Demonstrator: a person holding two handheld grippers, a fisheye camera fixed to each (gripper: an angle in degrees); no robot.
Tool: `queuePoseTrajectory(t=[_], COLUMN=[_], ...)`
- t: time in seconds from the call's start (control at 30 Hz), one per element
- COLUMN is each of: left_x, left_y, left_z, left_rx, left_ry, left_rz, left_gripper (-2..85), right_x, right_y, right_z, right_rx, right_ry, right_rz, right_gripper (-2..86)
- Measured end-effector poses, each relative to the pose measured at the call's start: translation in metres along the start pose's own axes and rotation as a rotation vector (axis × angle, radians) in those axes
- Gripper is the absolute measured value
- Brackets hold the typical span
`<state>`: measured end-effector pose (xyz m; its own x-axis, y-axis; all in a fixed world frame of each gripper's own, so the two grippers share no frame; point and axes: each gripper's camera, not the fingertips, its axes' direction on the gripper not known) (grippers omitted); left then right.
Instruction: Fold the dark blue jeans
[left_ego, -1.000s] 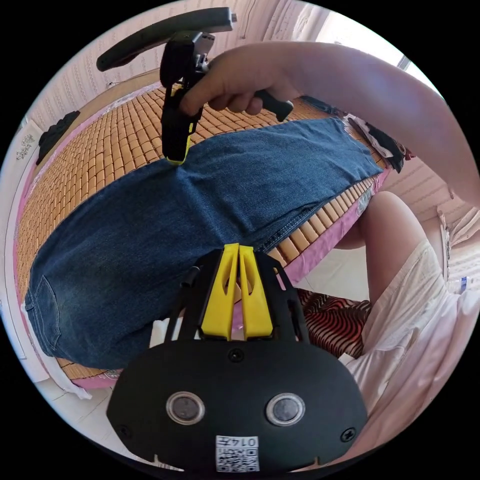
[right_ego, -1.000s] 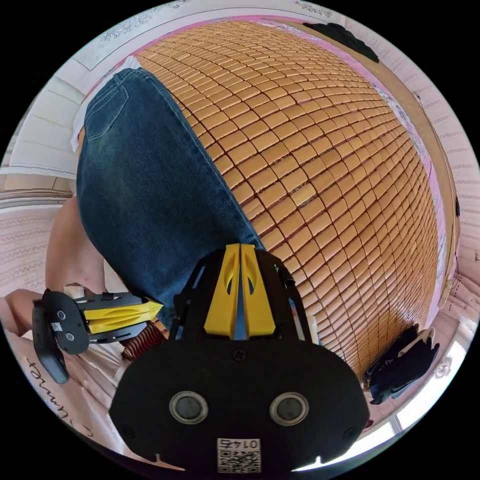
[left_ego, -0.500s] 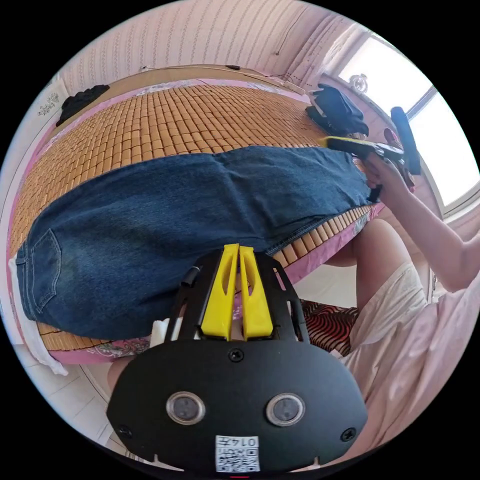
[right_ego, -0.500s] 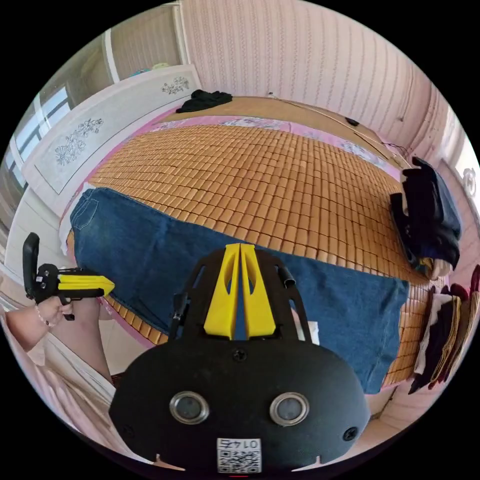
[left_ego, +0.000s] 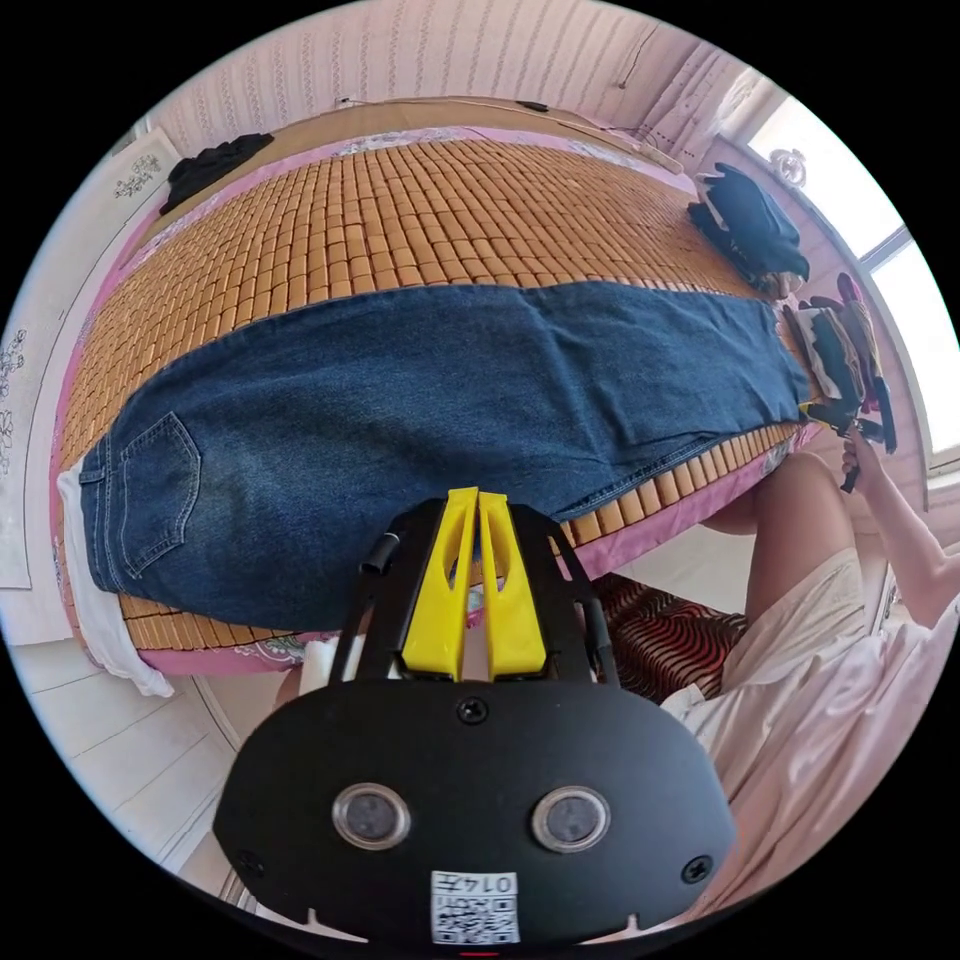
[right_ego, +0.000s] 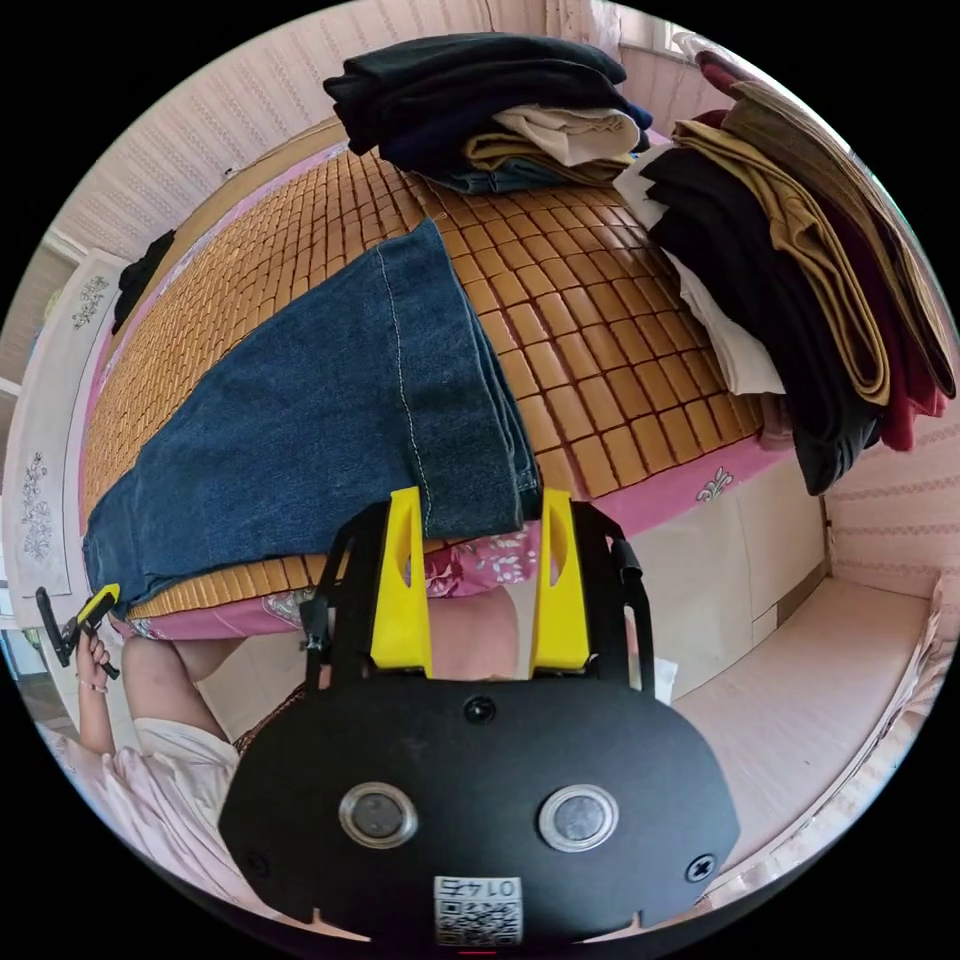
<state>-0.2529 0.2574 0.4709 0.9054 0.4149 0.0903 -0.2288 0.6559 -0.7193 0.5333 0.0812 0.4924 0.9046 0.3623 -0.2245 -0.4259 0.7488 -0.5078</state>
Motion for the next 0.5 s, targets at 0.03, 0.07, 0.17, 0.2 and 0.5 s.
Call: queuePoseTrajectory(t=[0.03,0.07,0.17,0.2,0.5], left_x=[0.001,0.001,0.0,0.0,-0.012], left_y=[0.0,0.001,-0.002,-0.002,-0.012], left_z=[0.006,0.01,0.016,0.017,0.024], left_rx=[-0.02,-0.013,-0.012,-0.014,-0.035], left_ry=[-0.012,-0.011,-0.004,-0.003,0.066], left_rz=[0.002,-0.01,-0.014,-0.014,-0.004], left_gripper=[-1.0,-1.0,-1.0,-1.0,-1.0], right_x=[0.004,0.01,0.015,0.015,0.096], right_y=[0.002,0.005,0.016,0.018,0.056], right_z=[0.004,0.007,0.013,0.014,-0.012], right_rx=[-0.007,-0.01,0.024,0.029,0.393], right_ry=[0.01,0.013,0.014,-0.022,-0.537], right_rz=[-0.003,-0.003,-0.072,-0.095,0.132], right_gripper=[16.1,15.7,11.2,8.8,3.9])
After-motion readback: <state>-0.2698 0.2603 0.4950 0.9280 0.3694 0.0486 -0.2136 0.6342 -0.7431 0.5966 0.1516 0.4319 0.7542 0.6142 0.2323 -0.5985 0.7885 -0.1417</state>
